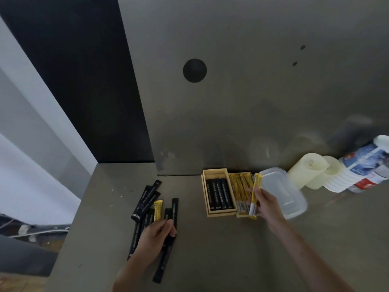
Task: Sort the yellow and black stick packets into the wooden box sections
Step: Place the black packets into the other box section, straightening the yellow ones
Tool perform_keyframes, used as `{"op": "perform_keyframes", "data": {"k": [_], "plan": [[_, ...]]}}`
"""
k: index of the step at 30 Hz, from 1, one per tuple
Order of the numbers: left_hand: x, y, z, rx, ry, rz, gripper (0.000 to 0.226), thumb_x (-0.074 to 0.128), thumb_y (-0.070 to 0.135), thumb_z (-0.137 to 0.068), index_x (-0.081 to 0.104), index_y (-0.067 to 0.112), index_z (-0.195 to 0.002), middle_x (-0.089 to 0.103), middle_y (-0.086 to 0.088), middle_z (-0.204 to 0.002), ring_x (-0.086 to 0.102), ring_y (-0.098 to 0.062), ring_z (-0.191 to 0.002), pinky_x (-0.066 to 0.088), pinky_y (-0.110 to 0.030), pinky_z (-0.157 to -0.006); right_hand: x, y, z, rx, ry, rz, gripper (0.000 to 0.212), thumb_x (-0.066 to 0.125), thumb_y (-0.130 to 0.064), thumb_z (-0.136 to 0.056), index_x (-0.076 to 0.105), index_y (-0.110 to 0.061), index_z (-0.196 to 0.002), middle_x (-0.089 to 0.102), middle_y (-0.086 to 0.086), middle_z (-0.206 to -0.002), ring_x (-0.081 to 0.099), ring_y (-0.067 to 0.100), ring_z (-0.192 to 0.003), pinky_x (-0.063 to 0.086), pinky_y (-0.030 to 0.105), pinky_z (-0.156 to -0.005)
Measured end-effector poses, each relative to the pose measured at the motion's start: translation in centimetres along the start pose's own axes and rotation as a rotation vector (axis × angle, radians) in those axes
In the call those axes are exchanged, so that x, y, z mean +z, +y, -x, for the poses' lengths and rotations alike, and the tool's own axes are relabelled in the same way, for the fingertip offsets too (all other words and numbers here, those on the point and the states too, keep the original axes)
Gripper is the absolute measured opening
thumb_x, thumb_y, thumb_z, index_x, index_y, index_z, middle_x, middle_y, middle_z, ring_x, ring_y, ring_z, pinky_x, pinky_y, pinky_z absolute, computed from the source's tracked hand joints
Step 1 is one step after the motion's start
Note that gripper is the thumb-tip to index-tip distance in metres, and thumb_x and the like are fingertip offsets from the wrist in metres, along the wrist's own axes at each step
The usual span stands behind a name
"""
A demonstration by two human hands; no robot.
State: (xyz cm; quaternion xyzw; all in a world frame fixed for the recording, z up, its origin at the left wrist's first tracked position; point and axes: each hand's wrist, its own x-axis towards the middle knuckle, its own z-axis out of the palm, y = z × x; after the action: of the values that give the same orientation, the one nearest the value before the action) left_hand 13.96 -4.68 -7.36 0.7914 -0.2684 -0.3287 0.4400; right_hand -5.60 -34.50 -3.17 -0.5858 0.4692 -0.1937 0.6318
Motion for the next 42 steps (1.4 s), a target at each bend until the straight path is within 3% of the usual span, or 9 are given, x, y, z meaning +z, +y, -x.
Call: {"op": "perform_keyframes", "data": {"k": [7, 11, 14, 16, 19, 26, 31, 36, 42], "plan": [[0.1, -0.4, -0.3, -0.004, 0.011, 0.022, 0.038, 0.049, 0.029, -0.103, 0.071, 0.018, -0.073, 0.073, 0.003, -0.081, 0.067, -0.008, -0.078, 0.049, -0.023, -0.079, 0.2, 0.0, -1.3, 0.024, 0.031, 0.12, 0.033, 0.055, -0.047, -0.099, 0.074, -0.019, -0.097, 0.076, 0.006, -0.084, 0.075, 0.021, -0.079, 0.061, 0.034, -0.066], [0.1, -0.4, -0.3, -0.01, 0.022, 0.0, 0.038, 0.049, 0.03, -0.102, 0.071, 0.019, -0.073, 0.073, 0.006, -0.08, 0.067, -0.006, -0.077, 0.048, -0.021, -0.077, 0.5, 0.1, -3.2, -0.118, 0.069, 0.488, 0.036, 0.049, -0.044, -0.102, 0.067, -0.016, -0.088, 0.068, 0.003, -0.075, 0.065, 0.018, -0.07, 0.054, 0.037, -0.064], [0.2, -0.3, -0.3, -0.001, 0.028, -0.019, 0.038, 0.049, 0.03, -0.103, 0.071, 0.019, -0.073, 0.072, 0.009, -0.08, 0.066, -0.005, -0.077, 0.046, -0.02, -0.076, 0.9, 0.0, -3.9, -0.207, 0.095, 0.682, 0.02, 0.051, -0.035, -0.103, 0.057, -0.016, -0.105, 0.066, -0.004, -0.091, 0.064, 0.012, -0.082, 0.049, 0.024, -0.065], [0.2, -0.4, -0.3, 0.003, 0.033, -0.032, 0.038, 0.049, 0.03, -0.102, 0.07, 0.02, -0.072, 0.072, 0.01, -0.078, 0.066, -0.005, -0.076, 0.047, -0.023, -0.076, 1.2, 0.3, -4.0, -0.25, 0.1, 0.736, 0.017, 0.055, -0.035, -0.102, 0.055, -0.019, -0.107, 0.065, -0.007, -0.093, 0.064, 0.01, -0.085, 0.048, 0.022, -0.071], [0.1, -0.6, -0.4, 0.006, 0.029, -0.058, 0.038, 0.049, 0.032, -0.102, 0.07, 0.021, -0.073, 0.072, 0.011, -0.079, 0.066, -0.008, -0.077, 0.048, -0.024, -0.076, 1.9, 1.4, -4.1, -0.289, 0.117, 0.78, 0.017, 0.057, -0.035, -0.1, 0.061, -0.019, -0.094, 0.067, -0.005, -0.087, 0.068, 0.011, -0.082, 0.049, 0.02, -0.066], [0.1, 0.0, -0.2, 0.015, 0.027, -0.058, 0.037, 0.048, 0.031, -0.103, 0.07, 0.021, -0.074, 0.071, 0.016, -0.08, 0.065, -0.004, -0.079, 0.044, -0.011, -0.071, 2.0, 2.7, -3.8, -0.454, 0.135, 0.853, 0.012, 0.055, -0.035, -0.1, 0.056, -0.023, -0.104, 0.064, -0.008, -0.089, 0.064, 0.006, -0.077, 0.058, 0.029, -0.07], [-0.1, 0.0, -0.2, 0.016, 0.022, -0.047, 0.036, 0.049, 0.031, -0.102, 0.07, 0.021, -0.075, 0.072, 0.013, -0.08, 0.067, -0.005, -0.079, 0.044, -0.013, -0.073, 2.3, 2.3, -3.0, -0.5, 0.153, 0.909, 0.013, 0.052, -0.031, -0.102, 0.056, -0.023, -0.094, 0.059, -0.007, -0.088, 0.058, 0.003, -0.073, 0.055, 0.029, -0.068], [-0.2, 0.2, 0.0, 0.038, 0.015, -0.055, 0.036, 0.049, 0.031, -0.103, 0.07, 0.02, -0.076, 0.072, 0.013, -0.08, 0.067, -0.006, -0.08, 0.048, -0.015, -0.076, 2.2, 3.5, -2.9, -0.538, 0.166, 0.988, 0.02, 0.045, -0.031, -0.103, 0.057, -0.018, -0.112, 0.058, 0.0, -0.108, 0.062, 0.013, -0.084, 0.057, 0.033, -0.071], [-0.2, 0.3, 0.2, 0.058, 0.029, -0.073, 0.036, 0.049, 0.031, -0.103, 0.07, 0.02, -0.076, 0.071, 0.015, -0.081, 0.067, -0.006, -0.081, 0.048, -0.015, -0.076, 2.3, 3.1, -3.2, -0.501, 0.136, 0.986, 0.022, 0.047, -0.028, -0.103, 0.063, -0.016, -0.11, 0.06, 0.001, -0.102, 0.061, 0.014, -0.083, 0.056, 0.035, -0.074]]}}
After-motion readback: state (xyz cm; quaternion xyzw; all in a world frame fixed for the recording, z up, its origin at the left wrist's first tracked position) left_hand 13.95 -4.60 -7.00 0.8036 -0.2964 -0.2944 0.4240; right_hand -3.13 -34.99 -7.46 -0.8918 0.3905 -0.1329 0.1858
